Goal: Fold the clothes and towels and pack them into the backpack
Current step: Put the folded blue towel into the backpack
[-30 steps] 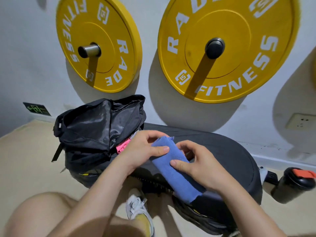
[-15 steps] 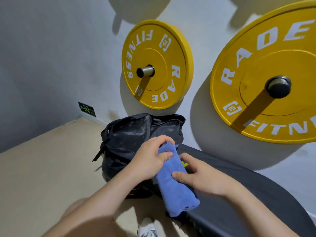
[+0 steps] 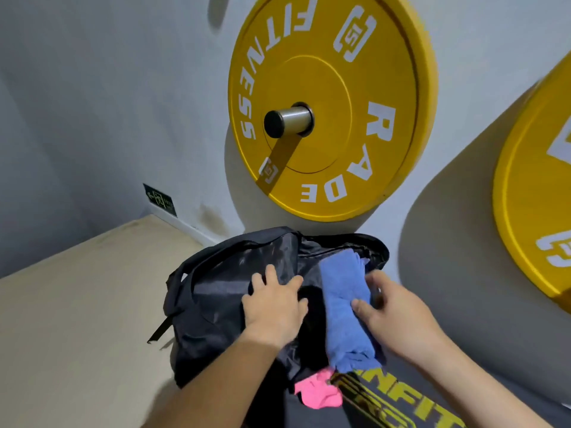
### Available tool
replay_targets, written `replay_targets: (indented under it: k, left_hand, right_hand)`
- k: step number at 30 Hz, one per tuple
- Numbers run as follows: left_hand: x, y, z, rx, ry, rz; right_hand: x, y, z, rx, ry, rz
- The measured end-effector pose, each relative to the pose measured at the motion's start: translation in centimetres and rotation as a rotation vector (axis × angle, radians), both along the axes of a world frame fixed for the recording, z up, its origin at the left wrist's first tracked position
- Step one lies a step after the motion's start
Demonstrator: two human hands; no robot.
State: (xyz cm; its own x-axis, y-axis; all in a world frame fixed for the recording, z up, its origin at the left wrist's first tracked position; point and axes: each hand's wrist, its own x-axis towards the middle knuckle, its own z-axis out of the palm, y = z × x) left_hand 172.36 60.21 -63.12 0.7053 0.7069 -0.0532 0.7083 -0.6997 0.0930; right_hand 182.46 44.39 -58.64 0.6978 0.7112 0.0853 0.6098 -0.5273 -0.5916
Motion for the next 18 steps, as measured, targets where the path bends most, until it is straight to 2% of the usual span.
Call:
replay_targets:
  k: [2,5,8,12,16,18]
  left_hand:
    - [1.6,1.1,-1.2,0.052,0.097,0.001]
    - [3.2,2.6,-0.8,0.012,0.195,-0.020]
    - [2.3,4.7,1.2,-0.041,0.015,-0.025]
    - [-0.6,6.7,4.1,-0.023,-0.246,0.107]
    - [-1.4,6.2,4.2,-0.064,-0.353,0.081]
    - [-1.4,6.3,3.7,-0.100,-0.378,0.114]
  right_hand:
    - [1.5,2.7,-0.4,-0.011,-0.119,0.001]
    - [3.0,6.3,-2.1,-0.061,-0.169,0.002]
    - [4.2,7.9,-4.7,-0.193,-0.202,0.000]
    - [5.0,7.1,-7.9,-0.436,-0.259,-0.013]
    - [4.9,7.5,-7.3,-0.415,-0.297,0.023]
    - [5.1,8.7,-6.3,-0.301,-0.154,0.002]
